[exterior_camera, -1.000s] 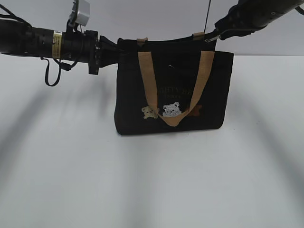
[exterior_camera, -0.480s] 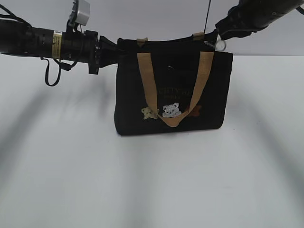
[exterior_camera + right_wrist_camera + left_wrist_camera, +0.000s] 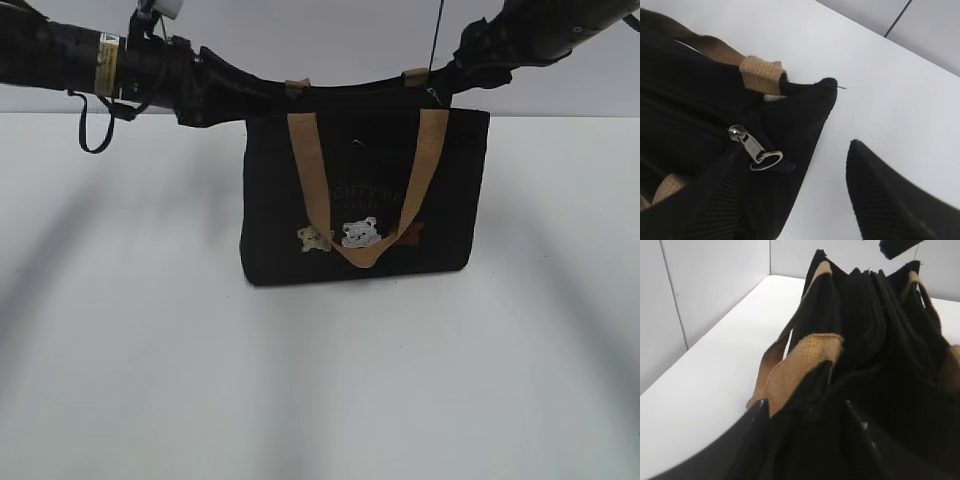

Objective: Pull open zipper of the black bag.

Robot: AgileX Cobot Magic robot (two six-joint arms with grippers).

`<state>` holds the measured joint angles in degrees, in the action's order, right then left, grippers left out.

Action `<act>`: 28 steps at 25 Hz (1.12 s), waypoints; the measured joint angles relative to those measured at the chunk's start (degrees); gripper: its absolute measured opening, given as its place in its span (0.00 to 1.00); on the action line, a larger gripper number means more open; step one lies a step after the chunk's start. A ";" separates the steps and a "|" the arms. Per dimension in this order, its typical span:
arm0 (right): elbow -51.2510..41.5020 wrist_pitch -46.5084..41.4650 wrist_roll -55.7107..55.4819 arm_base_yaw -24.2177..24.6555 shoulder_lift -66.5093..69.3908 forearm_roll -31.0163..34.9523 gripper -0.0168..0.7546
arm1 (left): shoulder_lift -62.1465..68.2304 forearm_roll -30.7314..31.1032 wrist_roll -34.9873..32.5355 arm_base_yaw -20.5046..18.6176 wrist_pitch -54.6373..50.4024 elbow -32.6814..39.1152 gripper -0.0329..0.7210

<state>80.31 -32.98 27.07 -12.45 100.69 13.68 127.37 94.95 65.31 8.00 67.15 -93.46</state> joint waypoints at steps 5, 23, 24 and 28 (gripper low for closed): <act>0.00 -0.42 0.00 0.00 0.00 -0.06 0.63 | -5.14 5.08 9.18 0.00 -5.86 0.00 0.54; 0.00 -5.06 0.00 0.00 -5.06 -0.23 0.64 | -13.40 3.78 35.66 -1.46 -75.11 5.96 0.56; 0.00 -5.13 0.00 0.00 -5.67 -0.23 0.64 | -13.40 2.37 35.53 -1.46 -78.63 6.77 0.58; 0.00 -6.10 0.00 0.00 -6.95 -0.23 0.64 | -13.40 -21.25 17.96 -1.46 -87.59 8.10 0.66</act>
<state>80.31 -39.08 27.07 -12.45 93.73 13.45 113.97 73.71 83.27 6.54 -20.44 -85.36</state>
